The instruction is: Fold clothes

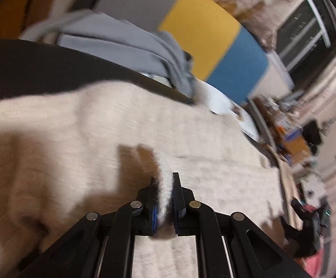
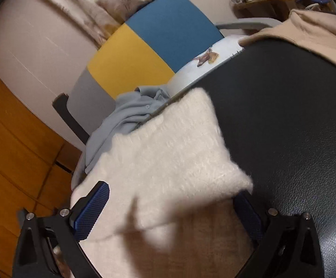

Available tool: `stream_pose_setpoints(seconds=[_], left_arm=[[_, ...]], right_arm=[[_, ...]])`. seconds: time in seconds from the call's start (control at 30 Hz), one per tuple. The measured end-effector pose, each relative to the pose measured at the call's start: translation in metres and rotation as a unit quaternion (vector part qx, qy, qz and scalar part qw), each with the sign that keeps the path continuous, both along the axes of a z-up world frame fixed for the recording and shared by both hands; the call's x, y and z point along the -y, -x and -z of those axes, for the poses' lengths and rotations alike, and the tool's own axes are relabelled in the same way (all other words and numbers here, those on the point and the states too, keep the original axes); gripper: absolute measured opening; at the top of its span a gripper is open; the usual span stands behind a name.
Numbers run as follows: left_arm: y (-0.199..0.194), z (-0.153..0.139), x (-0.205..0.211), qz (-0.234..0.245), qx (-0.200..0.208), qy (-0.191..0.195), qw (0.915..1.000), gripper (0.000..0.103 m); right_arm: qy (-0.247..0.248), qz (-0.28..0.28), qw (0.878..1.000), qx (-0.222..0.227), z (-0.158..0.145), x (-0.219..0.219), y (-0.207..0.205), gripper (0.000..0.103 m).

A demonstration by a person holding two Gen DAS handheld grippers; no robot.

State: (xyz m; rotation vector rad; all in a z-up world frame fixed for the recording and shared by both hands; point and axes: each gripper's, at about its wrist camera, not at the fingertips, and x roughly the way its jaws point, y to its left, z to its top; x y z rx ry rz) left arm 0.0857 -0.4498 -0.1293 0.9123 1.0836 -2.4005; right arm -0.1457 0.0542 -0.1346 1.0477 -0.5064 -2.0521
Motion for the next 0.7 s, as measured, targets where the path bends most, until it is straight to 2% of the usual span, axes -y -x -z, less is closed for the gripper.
stream_pose_setpoints(seconds=[0.03, 0.1, 0.23, 0.3, 0.4, 0.47, 0.53, 0.6, 0.7], left_arm=[[-0.001, 0.003, 0.001, 0.003, -0.004, -0.013, 0.9999, 0.009], [-0.002, 0.009, 0.002, 0.009, -0.012, -0.038, 0.9992, 0.017], [-0.012, 0.016, 0.012, -0.016, -0.051, -0.091, 0.9944, 0.019], [-0.009, 0.015, 0.013, -0.021, -0.048, -0.084, 0.9951, 0.018], [0.001, 0.005, 0.011, -0.023, -0.030, -0.043, 0.9984, 0.010], [0.001, -0.008, 0.014, -0.037, -0.047, -0.022, 0.9980, 0.010], [0.000, -0.017, 0.022, -0.052, -0.059, -0.018, 0.9967, 0.010], [0.005, -0.012, 0.027, -0.056, -0.044, -0.023, 0.9972, 0.010], [0.008, 0.000, 0.024, -0.053, -0.001, -0.008, 0.9985, 0.010]], right_arm=[[0.002, -0.002, 1.000, 0.002, 0.000, -0.001, 0.001, 0.103], [0.002, -0.002, 1.000, 0.003, 0.002, -0.001, 0.002, 0.103], [0.007, -0.001, 1.000, 0.001, 0.004, -0.002, 0.002, 0.103], [0.011, 0.000, 1.000, 0.002, 0.004, -0.003, 0.002, 0.103], [0.000, 0.000, 1.000, -0.002, 0.004, 0.000, 0.001, 0.103], [-0.004, 0.001, 1.000, -0.004, 0.003, 0.001, 0.001, 0.103], [-0.003, 0.000, 1.000, -0.004, 0.004, 0.000, 0.001, 0.103], [-0.002, 0.000, 1.000, -0.004, 0.004, 0.000, 0.002, 0.103], [0.000, 0.001, 1.000, -0.003, 0.004, -0.001, 0.002, 0.103]])
